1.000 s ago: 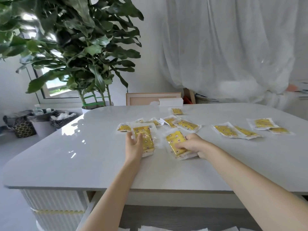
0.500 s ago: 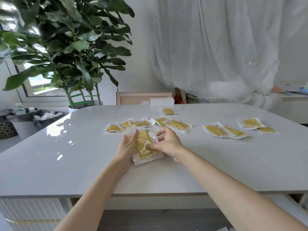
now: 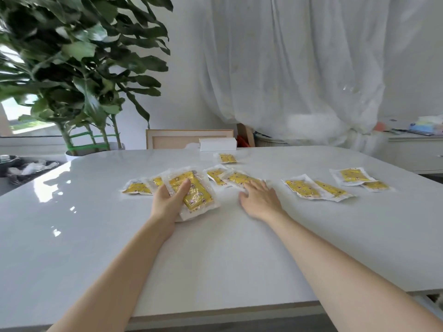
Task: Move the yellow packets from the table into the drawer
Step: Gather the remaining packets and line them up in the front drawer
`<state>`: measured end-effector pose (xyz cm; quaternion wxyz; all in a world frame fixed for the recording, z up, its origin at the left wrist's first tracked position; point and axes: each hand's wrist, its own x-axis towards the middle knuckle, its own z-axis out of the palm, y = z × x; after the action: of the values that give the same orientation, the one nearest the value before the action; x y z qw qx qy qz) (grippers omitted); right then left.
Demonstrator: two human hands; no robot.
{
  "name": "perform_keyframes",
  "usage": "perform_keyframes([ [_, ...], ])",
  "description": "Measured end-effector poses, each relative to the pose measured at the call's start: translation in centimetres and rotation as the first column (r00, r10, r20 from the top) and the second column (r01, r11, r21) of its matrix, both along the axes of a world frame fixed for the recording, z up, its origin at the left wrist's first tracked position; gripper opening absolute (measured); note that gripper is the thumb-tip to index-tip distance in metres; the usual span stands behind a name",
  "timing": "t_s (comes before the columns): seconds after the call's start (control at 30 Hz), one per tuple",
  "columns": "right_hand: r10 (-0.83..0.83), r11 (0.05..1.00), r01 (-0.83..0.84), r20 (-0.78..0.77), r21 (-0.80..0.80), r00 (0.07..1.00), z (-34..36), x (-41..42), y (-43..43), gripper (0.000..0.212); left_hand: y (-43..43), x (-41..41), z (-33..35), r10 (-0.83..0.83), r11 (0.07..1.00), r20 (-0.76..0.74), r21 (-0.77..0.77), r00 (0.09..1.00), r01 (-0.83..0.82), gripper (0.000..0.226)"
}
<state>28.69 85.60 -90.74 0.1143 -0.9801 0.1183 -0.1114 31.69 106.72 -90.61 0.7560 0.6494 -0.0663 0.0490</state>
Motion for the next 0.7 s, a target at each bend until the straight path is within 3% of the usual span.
perform_keyframes([
  [0.13, 0.000, 0.999, 0.005, 0.098, -0.050, 0.995, 0.2, -0.8, 0.6, 0.039, 0.1, 0.3, -0.2, 0.029, 1.000, -0.011, 0.003, 1.000, -0.029, 0.021],
  [0.27, 0.118, 0.985, -0.068, 0.330, -0.160, 0.937, 1.2, -3.5, 2.7, 0.039, 0.0, 0.0, 0.0, 0.062, 0.998, -0.020, 0.003, 0.998, -0.062, 0.020],
  [0.33, 0.081, 0.997, -0.076, 0.381, -0.029, 0.921, 1.8, -4.6, 3.5, 0.041, 0.1, -0.4, 0.2, 0.080, 0.997, -0.029, -0.001, 0.996, -0.080, 0.031],
  [0.4, -0.033, 0.991, -0.028, 0.434, 0.134, 0.900, 1.9, -4.9, 3.5, 0.029, 0.3, -0.6, 0.1, 0.066, 0.998, -0.020, 0.007, 0.998, -0.066, 0.047],
  [0.43, -0.096, 0.984, 0.024, 0.412, 0.176, 0.906, 1.7, -5.0, 3.5, 0.025, 0.3, -0.8, 0.1, 0.052, 0.999, -0.004, 0.013, 0.999, -0.052, 0.049],
  [0.53, -0.246, 0.956, 0.230, 0.069, 0.183, 0.967, 1.5, -5.2, 3.4, 0.075, 0.3, -1.3, 0.1, -0.009, 1.000, 0.027, -0.015, 1.000, 0.009, 0.034],
  [0.6, -0.255, 0.954, 0.261, -0.060, 0.146, 0.965, 2.2, -5.4, 3.2, 0.096, 0.2, -1.8, 0.4, -0.027, 0.999, 0.061, -0.015, 0.998, 0.028, 0.022],
  [0.7, -0.189, 0.970, 0.218, -0.230, 0.105, 0.955, 3.6, -6.0, 3.0, 0.110, 0.0, -2.4, 0.7, -0.014, 0.998, 0.123, 0.056, 0.992, 0.007, 0.006],
])
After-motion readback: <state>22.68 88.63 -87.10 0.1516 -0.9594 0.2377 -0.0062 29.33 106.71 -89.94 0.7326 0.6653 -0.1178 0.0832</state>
